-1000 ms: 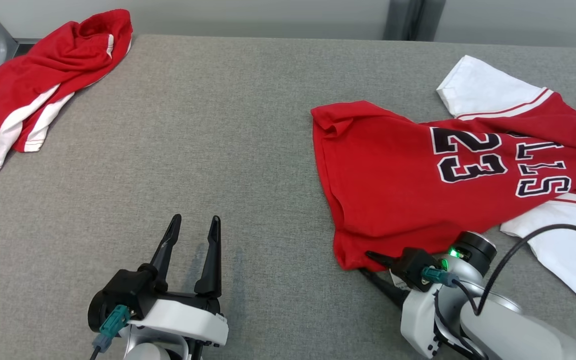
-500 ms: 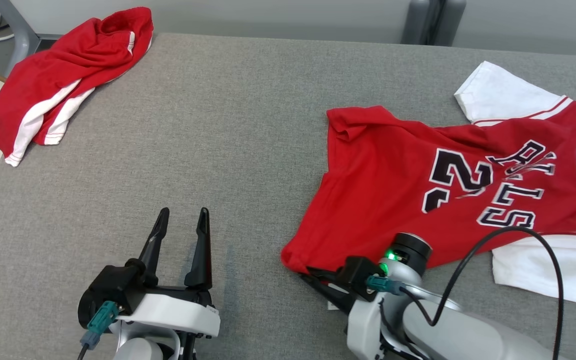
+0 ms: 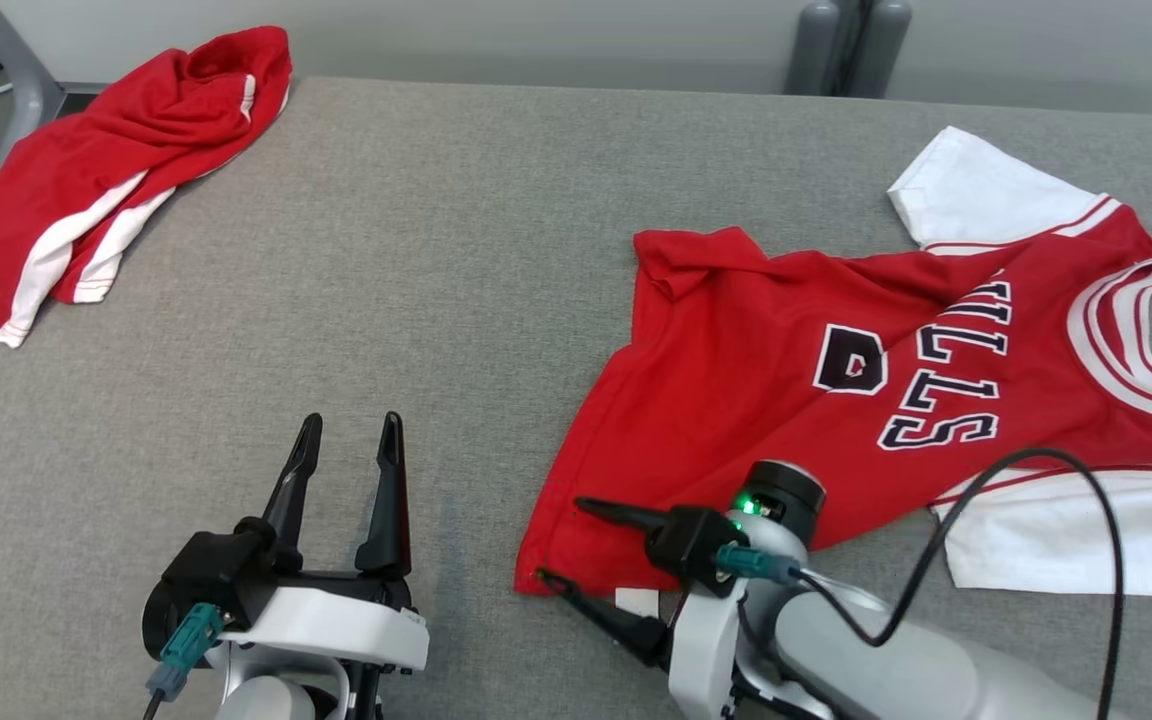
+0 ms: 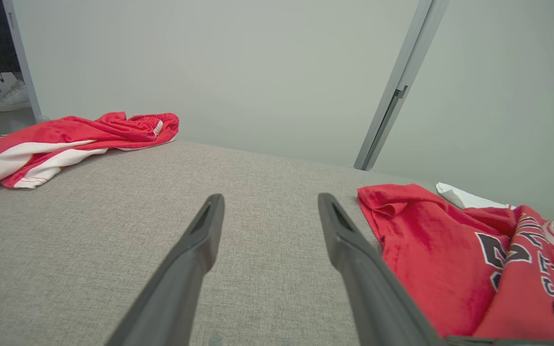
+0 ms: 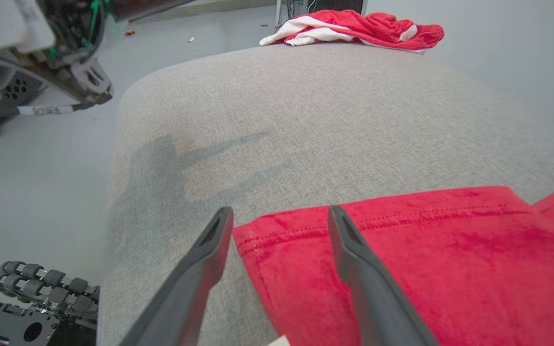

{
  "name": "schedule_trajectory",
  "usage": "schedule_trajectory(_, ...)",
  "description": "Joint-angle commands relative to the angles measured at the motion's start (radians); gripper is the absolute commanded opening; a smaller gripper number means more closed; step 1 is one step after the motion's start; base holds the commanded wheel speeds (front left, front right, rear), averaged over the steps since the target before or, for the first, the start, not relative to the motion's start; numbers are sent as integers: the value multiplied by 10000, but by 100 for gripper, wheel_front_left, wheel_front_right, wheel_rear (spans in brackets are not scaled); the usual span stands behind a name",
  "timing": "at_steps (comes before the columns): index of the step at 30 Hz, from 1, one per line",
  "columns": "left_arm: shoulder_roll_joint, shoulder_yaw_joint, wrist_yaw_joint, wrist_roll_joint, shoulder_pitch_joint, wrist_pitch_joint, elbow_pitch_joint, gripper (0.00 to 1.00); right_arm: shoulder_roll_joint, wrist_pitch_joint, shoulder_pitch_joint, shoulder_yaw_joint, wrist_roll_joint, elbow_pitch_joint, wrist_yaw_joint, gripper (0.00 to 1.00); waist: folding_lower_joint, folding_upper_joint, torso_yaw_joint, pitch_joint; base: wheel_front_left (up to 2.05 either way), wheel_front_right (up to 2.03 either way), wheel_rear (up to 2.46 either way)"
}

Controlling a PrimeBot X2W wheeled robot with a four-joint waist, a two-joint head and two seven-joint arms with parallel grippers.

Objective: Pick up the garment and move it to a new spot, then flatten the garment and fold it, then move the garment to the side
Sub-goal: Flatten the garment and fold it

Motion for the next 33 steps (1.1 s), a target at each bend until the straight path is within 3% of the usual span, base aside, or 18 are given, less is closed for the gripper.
schedule_trajectory(1,36,64,39,89,76,-18,-36,100,-147,-139,-47,-171,63,-119,1,100,0,0,-124,-65,0,0,0)
schedule_trajectory(6,36,80,34,132,134,-18,-78,100,-475,-311,312,-1296,54,-465,1,100,0,0,-423,-186,0,0,0)
schedule_trajectory(16,36,73,-86,329,245,-18,-102,100,-919,-375,2177,-6422,-1673,-1448,1,100,0,0,-1050,-375,0,0,0)
schedule_trajectory(23,36,189,-173,445,427,-18,-1,100,-237,-372,3986,-9791,-3144,-2487,1,100,0,0,-1225,-745,0,0,0)
schedule_trajectory(33,36,378,-176,431,1415,-18,-92,100,958,-374,5903,-12082,-3931,-3403,1,100,0,0,-1277,-1525,0,0,0)
